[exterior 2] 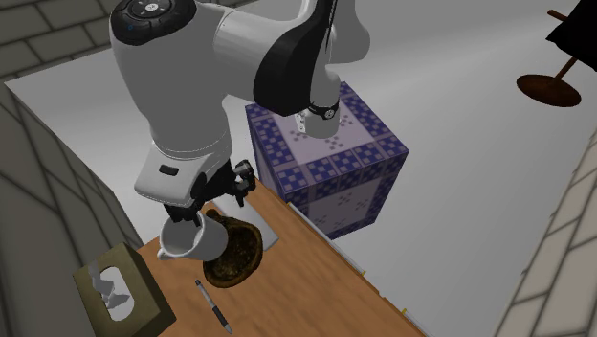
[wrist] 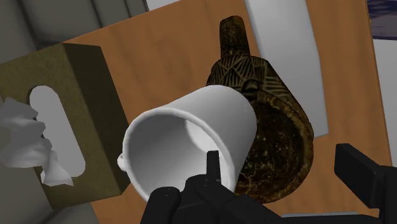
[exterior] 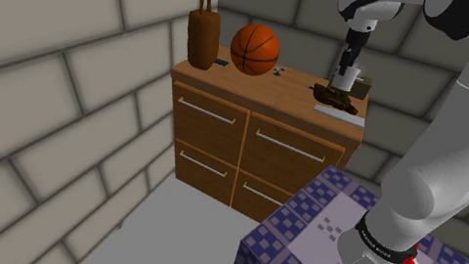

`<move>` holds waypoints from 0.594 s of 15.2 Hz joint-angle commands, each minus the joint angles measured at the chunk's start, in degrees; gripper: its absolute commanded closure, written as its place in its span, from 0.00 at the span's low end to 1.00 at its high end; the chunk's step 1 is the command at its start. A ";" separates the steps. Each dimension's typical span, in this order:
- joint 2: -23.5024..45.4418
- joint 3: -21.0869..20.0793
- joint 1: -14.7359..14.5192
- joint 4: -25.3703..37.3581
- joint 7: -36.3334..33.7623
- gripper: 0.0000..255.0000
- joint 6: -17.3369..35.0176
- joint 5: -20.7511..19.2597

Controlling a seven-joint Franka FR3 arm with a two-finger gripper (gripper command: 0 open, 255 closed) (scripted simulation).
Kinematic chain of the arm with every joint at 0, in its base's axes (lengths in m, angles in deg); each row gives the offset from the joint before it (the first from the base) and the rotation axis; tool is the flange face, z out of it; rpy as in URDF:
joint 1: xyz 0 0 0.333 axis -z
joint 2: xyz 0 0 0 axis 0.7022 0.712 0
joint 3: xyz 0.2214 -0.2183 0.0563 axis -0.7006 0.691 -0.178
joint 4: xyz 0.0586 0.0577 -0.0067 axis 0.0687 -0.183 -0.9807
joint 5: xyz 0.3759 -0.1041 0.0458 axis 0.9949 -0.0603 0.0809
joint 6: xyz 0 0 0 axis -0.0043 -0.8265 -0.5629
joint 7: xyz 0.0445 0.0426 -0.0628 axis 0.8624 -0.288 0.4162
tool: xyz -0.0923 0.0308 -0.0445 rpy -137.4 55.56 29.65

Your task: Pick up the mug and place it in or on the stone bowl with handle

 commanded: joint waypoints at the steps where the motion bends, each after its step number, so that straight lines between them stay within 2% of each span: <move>1: 0.00 0.00 0.00 0.00 0.00 0.00 0.00 0.00; 3: 0.00 0.00 0.00 0.00 0.00 0.00 0.00 0.00; 7: -1.59 -0.05 -0.41 5.49 -0.51 0.00 -6.93 -0.76; 9: -1.60 -0.05 -0.41 5.47 -0.52 0.00 -6.93 -0.76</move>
